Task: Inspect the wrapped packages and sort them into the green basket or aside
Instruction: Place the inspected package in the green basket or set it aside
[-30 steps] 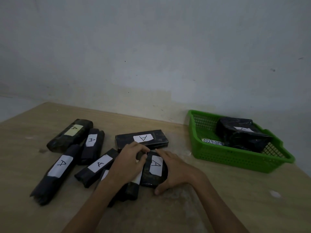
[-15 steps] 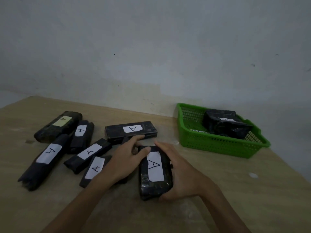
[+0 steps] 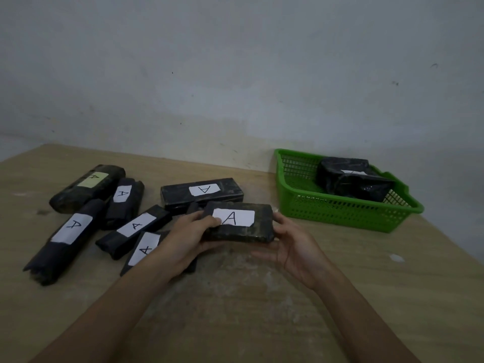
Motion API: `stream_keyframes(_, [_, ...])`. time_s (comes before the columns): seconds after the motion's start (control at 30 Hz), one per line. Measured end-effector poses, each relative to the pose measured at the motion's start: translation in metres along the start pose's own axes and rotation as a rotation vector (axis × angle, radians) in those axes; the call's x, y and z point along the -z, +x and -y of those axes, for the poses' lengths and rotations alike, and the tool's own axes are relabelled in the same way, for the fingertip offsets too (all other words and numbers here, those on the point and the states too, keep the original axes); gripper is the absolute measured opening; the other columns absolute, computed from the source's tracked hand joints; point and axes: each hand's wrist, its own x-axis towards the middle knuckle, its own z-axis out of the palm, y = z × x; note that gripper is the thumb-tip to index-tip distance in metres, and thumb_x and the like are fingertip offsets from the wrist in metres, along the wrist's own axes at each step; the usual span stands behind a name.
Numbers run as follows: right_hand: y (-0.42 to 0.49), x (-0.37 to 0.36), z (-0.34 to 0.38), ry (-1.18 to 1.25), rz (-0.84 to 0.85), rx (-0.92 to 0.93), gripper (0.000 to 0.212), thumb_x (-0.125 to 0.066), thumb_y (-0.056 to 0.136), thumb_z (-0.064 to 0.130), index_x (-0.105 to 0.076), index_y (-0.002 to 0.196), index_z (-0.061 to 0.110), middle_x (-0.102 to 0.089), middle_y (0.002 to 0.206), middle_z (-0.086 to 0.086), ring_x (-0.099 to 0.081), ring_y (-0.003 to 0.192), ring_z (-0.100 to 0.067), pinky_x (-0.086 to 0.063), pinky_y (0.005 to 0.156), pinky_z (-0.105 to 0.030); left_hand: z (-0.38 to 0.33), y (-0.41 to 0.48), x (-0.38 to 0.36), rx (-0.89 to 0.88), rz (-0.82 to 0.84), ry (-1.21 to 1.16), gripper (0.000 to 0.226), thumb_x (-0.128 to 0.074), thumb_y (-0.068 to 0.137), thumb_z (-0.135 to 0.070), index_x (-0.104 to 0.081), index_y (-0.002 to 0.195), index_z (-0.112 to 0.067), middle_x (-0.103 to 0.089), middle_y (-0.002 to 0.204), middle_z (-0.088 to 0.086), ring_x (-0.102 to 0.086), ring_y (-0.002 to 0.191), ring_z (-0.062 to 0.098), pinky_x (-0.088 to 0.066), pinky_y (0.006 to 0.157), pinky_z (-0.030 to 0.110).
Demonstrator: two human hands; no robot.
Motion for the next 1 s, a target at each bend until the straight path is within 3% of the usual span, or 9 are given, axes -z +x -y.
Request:
stream_keyframes(0.1, [0.001,0.001,-0.002,0.032,0.008,-0.005,0.034,-0.033,0.096,0.004,-0.057,0.118,0.015,-0.067,0.109,-0.013,-0.069,0.082,-0.029,-0.060,0.063,-0.045,0.004,-0.002,-0.006,-0.005,-0.018,0.041,0.023,-0.055,0.088,-0.004,-0.054,0.112,-0.002,-0.060,0.108,0.017,-0.063,0.096,0.026,-0.056,0.077,0.040])
stream_keyframes(0.17, [0.001,0.001,-0.002,-0.030,0.006,0.008,0.033,-0.036,0.097,0.003,-0.056,0.121,0.013,-0.067,0.111,-0.015,-0.069,0.085,-0.029,-0.060,0.064,-0.044,0.004,-0.004,-0.008,-0.014,-0.022,0.032,0.025,-0.053,0.091,-0.007,-0.052,0.115,-0.004,-0.061,0.108,0.015,-0.063,0.096,0.026,-0.057,0.076,0.042])
stream_keyframes(0.4, [0.003,0.003,-0.005,-0.145,-0.040,0.068,0.030,-0.039,0.097,0.000,-0.058,0.107,0.022,-0.075,0.087,-0.001,-0.071,0.074,-0.016,-0.060,0.060,-0.031,0.005,-0.005,-0.009,-0.086,-0.024,0.058,0.013,-0.051,0.094,-0.019,-0.061,0.102,-0.018,-0.069,0.098,0.007,-0.067,0.083,0.023,-0.060,0.061,0.045])
stream_keyframes(0.5, [0.003,0.004,-0.002,-0.153,-0.069,0.094,0.028,-0.042,0.096,-0.001,-0.059,0.106,0.019,-0.074,0.089,-0.004,-0.071,0.073,-0.017,-0.060,0.057,-0.034,0.005,-0.007,-0.010,-0.100,0.009,0.039,0.013,-0.053,0.093,-0.020,-0.062,0.102,-0.018,-0.070,0.096,0.006,-0.068,0.080,0.022,-0.060,0.054,0.038])
stream_keyframes(0.6, [0.001,0.003,-0.005,-0.242,-0.105,0.114,0.023,-0.057,0.089,0.003,-0.057,0.107,0.015,-0.071,0.099,-0.013,-0.071,0.078,-0.023,-0.059,0.055,-0.034,0.007,-0.008,-0.013,-0.129,0.026,0.061,0.012,-0.053,0.093,-0.019,-0.063,0.098,-0.018,-0.070,0.092,0.005,-0.068,0.074,0.019,-0.058,0.049,0.032])
stream_keyframes(0.73, [0.001,0.004,-0.010,-0.350,-0.149,0.142,0.033,-0.064,0.084,0.000,-0.053,0.111,0.016,-0.069,0.107,-0.019,-0.071,0.086,-0.028,-0.060,0.059,-0.033,0.010,-0.009,-0.013,-0.148,0.033,0.094,0.012,-0.053,0.093,-0.020,-0.064,0.095,-0.018,-0.071,0.089,0.006,-0.069,0.069,0.018,-0.057,0.049,0.031])
stream_keyframes(0.9, [0.001,0.001,-0.007,-0.334,-0.208,0.103,0.031,-0.065,0.084,-0.001,-0.054,0.109,0.013,-0.070,0.100,-0.015,-0.072,0.077,-0.025,-0.059,0.053,-0.034,0.011,-0.009,-0.013,-0.108,0.053,0.115,0.014,-0.052,0.093,-0.023,-0.064,0.096,-0.017,-0.072,0.086,0.006,-0.070,0.071,0.021,-0.059,0.054,0.038])
stream_keyframes(1.0, [-0.001,-0.001,-0.007,-0.331,-0.252,0.075,0.026,-0.065,0.086,0.009,-0.055,0.110,0.012,-0.069,0.099,-0.013,-0.072,0.073,-0.023,-0.058,0.049,-0.036,0.014,-0.008,-0.015,-0.107,0.056,0.129,0.016,-0.053,0.093,-0.026,-0.064,0.098,-0.015,-0.072,0.085,0.005,-0.070,0.071,0.020,-0.060,0.057,0.041])
